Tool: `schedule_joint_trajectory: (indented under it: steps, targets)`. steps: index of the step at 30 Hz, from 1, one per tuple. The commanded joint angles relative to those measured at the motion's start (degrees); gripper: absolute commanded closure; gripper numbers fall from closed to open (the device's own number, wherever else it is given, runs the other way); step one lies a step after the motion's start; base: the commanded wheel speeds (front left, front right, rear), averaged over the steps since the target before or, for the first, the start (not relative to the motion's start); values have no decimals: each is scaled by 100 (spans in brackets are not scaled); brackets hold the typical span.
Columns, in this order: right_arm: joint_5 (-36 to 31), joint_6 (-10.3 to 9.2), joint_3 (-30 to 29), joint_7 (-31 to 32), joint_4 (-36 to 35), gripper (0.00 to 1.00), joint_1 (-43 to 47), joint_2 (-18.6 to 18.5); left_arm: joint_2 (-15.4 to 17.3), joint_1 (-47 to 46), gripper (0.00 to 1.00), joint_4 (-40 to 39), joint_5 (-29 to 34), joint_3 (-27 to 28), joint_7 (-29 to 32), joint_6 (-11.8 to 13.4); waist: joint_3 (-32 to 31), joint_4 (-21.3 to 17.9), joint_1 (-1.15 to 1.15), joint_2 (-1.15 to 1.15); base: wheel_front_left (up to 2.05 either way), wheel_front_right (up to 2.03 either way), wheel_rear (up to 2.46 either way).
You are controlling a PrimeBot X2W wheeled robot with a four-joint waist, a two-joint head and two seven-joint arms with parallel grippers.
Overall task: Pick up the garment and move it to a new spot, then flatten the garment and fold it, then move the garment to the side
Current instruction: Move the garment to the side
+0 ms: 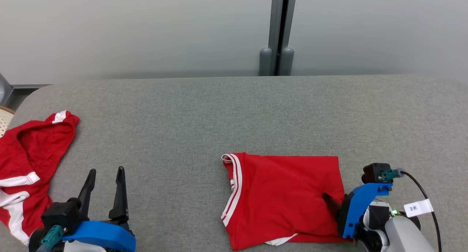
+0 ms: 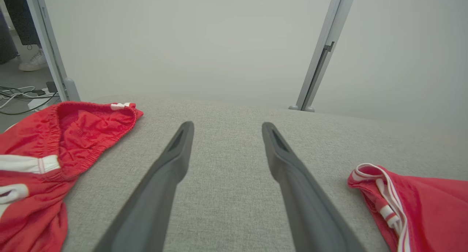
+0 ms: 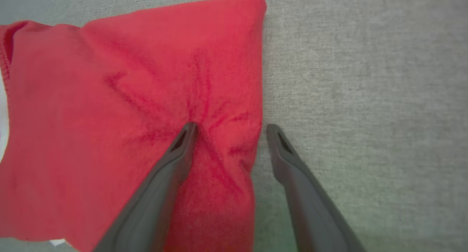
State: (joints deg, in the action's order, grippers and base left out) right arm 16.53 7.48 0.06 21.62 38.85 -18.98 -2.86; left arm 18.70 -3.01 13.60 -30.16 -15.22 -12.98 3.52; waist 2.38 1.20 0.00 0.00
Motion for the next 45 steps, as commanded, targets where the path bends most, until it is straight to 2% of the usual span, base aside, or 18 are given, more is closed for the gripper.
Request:
schedule_joint_trajectory:
  steps: [1,6,7,8,9,10,14,18,23,24,28,32,37,45]
  targets:
    - [-20,3,48,95,371,0,-157,-5,17,-71,0,5,26,9,-24,20,12,22,0,0,0,0,0]
    - [294,10,529,345,977,0,-369,55,16,-70,0,0,2,7,-34,47,44,33,0,0,0,0,0]
    - [293,15,675,399,1048,50,-390,74,10,-66,0,1,-7,8,-40,50,51,23,0,0,0,0,0]
    - [238,17,763,412,1097,87,-439,81,6,-62,0,1,-14,5,-44,54,57,11,0,0,0,0,0]
    - [175,18,838,435,1132,87,-488,82,3,-60,0,2,-18,6,-47,56,64,-1,0,0,0,0,0]
    - [79,18,898,447,1157,100,-554,81,3,-59,0,1,-24,7,-53,60,73,-17,0,0,0,0,0]
    - [-462,7,1044,341,1001,100,-976,-90,15,-67,0,-28,-36,25,-75,72,129,-120,0,0,0,0,0]
    - [-841,0,1589,322,676,100,-1426,-548,36,-91,0,-71,-46,51,-82,84,231,-264,0,0,0,0,0]
    - [-786,0,2388,321,299,100,-2030,-1271,15,-191,0,-189,-53,80,-130,53,485,-506,0,0,0,0,0]
    - [-786,0,2388,321,299,100,-2030,-1271,15,-191,0,-189,-53,80,-130,53,485,-506,0,0,0,0,0]
    - [-611,1,2737,194,116,100,-2534,-1859,28,-364,0,-367,-2,116,-151,32,832,-740,0,0,0,0,0]
    - [-512,1,2729,135,49,100,-2979,-2411,103,-690,0,-554,94,118,-167,-4,1316,-935,0,0,0,0,0]
    - [-479,1,2423,-3,123,100,-3337,-2960,261,-1064,0,-729,211,128,-85,-25,1880,-1222,0,0,0,0,0]
    - [-680,1,1792,-513,261,100,-3561,-3348,580,-1380,0,-1044,324,201,126,19,2559,-1554,0,0,0,0,0]
